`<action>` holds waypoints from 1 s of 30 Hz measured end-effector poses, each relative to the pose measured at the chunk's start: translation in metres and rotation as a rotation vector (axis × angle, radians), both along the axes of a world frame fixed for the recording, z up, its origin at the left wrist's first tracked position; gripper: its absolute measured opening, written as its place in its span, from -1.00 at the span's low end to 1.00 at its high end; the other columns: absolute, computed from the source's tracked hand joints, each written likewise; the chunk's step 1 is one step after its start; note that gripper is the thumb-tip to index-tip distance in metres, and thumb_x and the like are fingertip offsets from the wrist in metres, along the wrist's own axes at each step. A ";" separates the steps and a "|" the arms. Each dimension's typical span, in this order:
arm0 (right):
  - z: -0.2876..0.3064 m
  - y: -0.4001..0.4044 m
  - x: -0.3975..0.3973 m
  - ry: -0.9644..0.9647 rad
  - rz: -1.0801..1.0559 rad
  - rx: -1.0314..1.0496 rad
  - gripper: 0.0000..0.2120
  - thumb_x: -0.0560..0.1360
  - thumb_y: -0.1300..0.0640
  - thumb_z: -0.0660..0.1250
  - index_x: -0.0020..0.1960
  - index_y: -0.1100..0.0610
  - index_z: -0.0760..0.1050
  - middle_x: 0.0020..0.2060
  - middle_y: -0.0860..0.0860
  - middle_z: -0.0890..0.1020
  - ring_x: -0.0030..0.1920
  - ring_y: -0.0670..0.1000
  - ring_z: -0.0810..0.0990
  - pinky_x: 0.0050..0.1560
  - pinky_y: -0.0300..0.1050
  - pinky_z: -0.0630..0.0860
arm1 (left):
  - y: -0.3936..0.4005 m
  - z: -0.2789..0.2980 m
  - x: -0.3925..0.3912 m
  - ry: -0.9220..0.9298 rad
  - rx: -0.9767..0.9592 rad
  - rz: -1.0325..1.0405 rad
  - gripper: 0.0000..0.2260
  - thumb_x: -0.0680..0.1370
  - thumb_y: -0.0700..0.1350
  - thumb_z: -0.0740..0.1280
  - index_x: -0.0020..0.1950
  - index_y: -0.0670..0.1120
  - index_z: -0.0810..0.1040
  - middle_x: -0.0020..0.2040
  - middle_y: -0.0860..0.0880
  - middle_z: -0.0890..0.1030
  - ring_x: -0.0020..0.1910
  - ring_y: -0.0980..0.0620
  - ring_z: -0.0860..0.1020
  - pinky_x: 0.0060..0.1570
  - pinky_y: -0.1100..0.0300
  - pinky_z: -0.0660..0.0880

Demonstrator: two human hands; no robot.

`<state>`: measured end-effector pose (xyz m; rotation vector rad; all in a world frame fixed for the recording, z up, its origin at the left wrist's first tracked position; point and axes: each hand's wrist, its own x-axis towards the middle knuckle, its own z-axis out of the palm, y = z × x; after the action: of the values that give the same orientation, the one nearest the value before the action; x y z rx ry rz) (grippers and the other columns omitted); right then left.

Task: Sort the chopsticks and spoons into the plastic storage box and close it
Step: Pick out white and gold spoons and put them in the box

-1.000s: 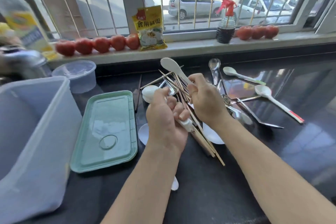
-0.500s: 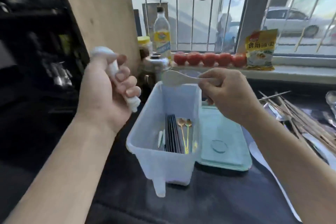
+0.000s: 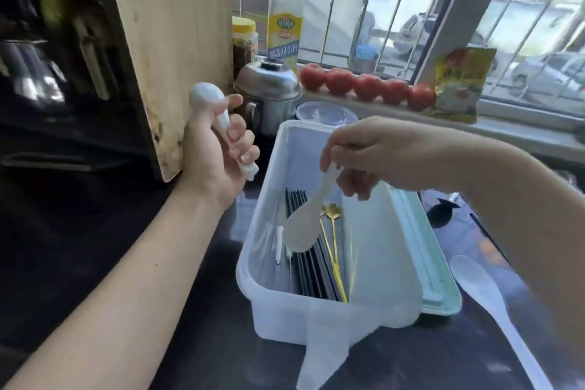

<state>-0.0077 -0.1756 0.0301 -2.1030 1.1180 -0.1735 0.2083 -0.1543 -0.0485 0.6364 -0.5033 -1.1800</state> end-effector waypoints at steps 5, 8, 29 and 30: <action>-0.021 -0.020 0.046 0.264 0.184 0.290 -0.83 0.68 0.23 0.20 0.01 0.18 0.56 -0.34 0.08 0.66 -0.36 0.06 0.59 -0.19 -0.09 0.62 | 0.001 -0.039 0.014 0.170 0.008 -0.092 -0.78 0.59 -0.05 0.15 0.17 -0.09 0.42 -0.37 0.06 0.22 -0.50 0.11 0.14 -0.51 0.27 0.16; -0.036 -0.035 0.060 0.369 0.252 0.451 -0.84 0.68 0.24 0.19 0.01 0.18 0.54 -0.31 0.10 0.65 -0.37 0.03 0.59 -0.17 -0.06 0.61 | -0.001 -0.039 0.016 0.188 0.013 -0.123 -0.75 0.57 -0.07 0.11 0.20 -0.10 0.41 -0.34 0.05 0.24 -0.46 0.10 0.16 -0.48 0.25 0.19; 0.003 -0.030 0.094 -0.162 -0.088 -0.027 -0.74 0.64 -0.03 0.30 0.20 0.13 0.54 0.05 0.10 0.64 -0.30 -0.03 0.63 -0.14 -0.07 0.69 | 0.004 -0.034 0.012 -0.122 -0.119 -0.270 -0.75 0.63 -0.05 0.29 0.24 -0.14 0.43 -0.19 -0.03 0.53 -0.51 0.15 0.26 -0.56 0.32 0.29; 0.002 -0.028 0.099 -0.132 -0.066 -0.055 -0.71 0.63 -0.05 0.30 0.19 0.15 0.54 0.03 0.09 0.65 -0.30 -0.05 0.63 -0.16 -0.10 0.68 | 0.004 -0.034 0.013 -0.130 -0.141 -0.286 -0.76 0.64 -0.06 0.28 0.27 -0.12 0.43 -0.18 -0.04 0.54 -0.51 0.15 0.26 -0.56 0.32 0.30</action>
<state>0.0911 -0.2037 0.0323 -2.0718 1.1147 -0.3731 0.2213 -0.1499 -0.0824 0.5332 -0.8004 -1.3628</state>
